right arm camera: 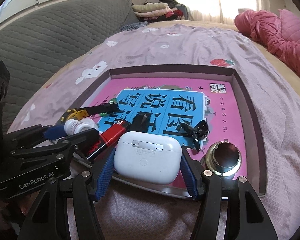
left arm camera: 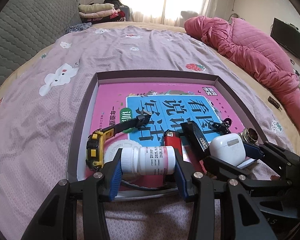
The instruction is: Organize rigid objects
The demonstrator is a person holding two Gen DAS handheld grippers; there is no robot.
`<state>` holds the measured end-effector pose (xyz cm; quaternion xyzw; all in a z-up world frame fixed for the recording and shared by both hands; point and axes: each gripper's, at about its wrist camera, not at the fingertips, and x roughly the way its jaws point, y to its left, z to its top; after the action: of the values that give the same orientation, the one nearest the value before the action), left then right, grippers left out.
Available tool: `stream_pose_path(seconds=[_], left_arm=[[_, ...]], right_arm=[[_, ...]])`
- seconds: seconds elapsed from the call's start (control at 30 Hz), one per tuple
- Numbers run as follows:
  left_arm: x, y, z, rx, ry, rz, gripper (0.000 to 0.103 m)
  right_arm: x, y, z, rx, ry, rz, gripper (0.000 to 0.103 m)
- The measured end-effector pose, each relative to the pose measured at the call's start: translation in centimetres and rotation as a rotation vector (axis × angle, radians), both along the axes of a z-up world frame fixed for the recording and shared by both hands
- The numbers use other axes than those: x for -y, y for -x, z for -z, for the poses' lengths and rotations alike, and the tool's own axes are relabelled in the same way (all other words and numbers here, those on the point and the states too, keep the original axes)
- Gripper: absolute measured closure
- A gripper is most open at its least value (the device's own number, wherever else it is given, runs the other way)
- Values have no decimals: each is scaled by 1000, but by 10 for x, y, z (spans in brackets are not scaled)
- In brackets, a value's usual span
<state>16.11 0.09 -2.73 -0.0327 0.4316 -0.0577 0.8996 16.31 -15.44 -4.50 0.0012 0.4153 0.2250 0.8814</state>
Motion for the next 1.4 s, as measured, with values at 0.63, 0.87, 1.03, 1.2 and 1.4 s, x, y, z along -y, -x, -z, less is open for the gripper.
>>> stream_pose_path(seconds=[0.63,0.87,1.03,1.2,1.4], left_arm=[[-5,7,-2,-42,36,5,57],[-5,11,-3,-53,45,10,54],[-3,14,-3,-55,41,15,52],[-3,17,-6,-48,39,13,51],[-2,24,-11,-35,31,10,51]], right_arm=[[-1,6,-7,36,-7,-4,35],[3,12,-19,85,-19,1,34],[8,15,-23,100,-23,15,34],[14,21,-31,131,-31,30,33],[21,30,-40,167,-38,50,30]])
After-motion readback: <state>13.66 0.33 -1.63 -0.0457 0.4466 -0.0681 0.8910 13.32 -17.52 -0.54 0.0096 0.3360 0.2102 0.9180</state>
